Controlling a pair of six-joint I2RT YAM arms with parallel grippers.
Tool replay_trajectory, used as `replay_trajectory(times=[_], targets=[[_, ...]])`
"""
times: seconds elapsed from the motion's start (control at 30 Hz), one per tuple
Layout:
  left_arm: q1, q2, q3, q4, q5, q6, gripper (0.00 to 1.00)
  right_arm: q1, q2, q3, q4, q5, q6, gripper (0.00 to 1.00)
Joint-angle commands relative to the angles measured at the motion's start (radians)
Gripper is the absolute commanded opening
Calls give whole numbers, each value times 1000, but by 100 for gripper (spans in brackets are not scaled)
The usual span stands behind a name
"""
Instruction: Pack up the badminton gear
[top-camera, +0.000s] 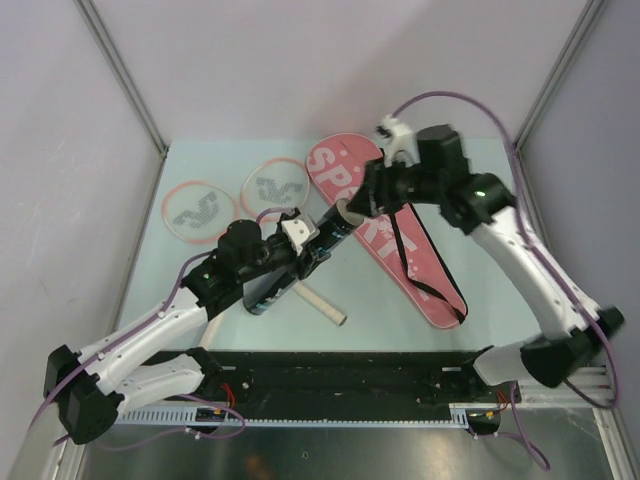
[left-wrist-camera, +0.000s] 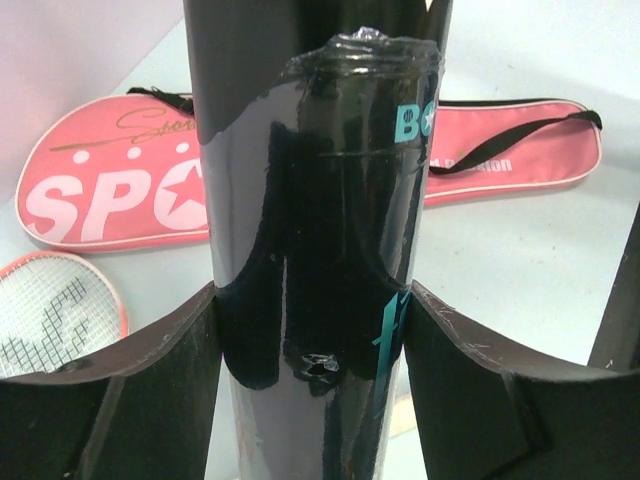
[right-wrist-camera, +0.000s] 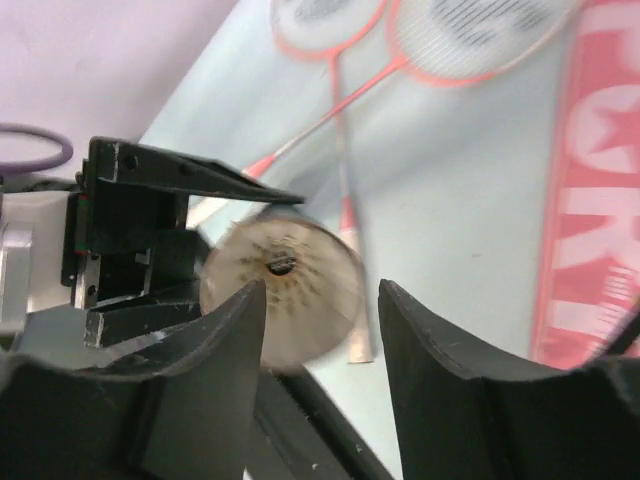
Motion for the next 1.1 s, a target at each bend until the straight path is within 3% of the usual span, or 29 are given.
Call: replay_trajectory(times=[0.0,0.23,0.43,0.53,0.63,0.77,1.07], targets=[[-13,2,31,139,0,-2,0,-123,-235,-52,72,123,30,57],[-13,9,40,137,30,-27,0,-405,-313,-301,168,442,203,63],[-13,-15,40,139,57,-40,0,-563,-48,-356,254,508,312,67],[-17,-18,40,137,63,-47,1,-591,111,-356,329,532,274,68],[-17,-24,40,139,62,-47,1,-632,252,-344,394,526,220,61],[-22,-26,37,137,59,-43,0,-663,392,-330,415,483,122,44],[-23,-18,38,137,68,-46,0,-625,489,-329,431,523,4,31]])
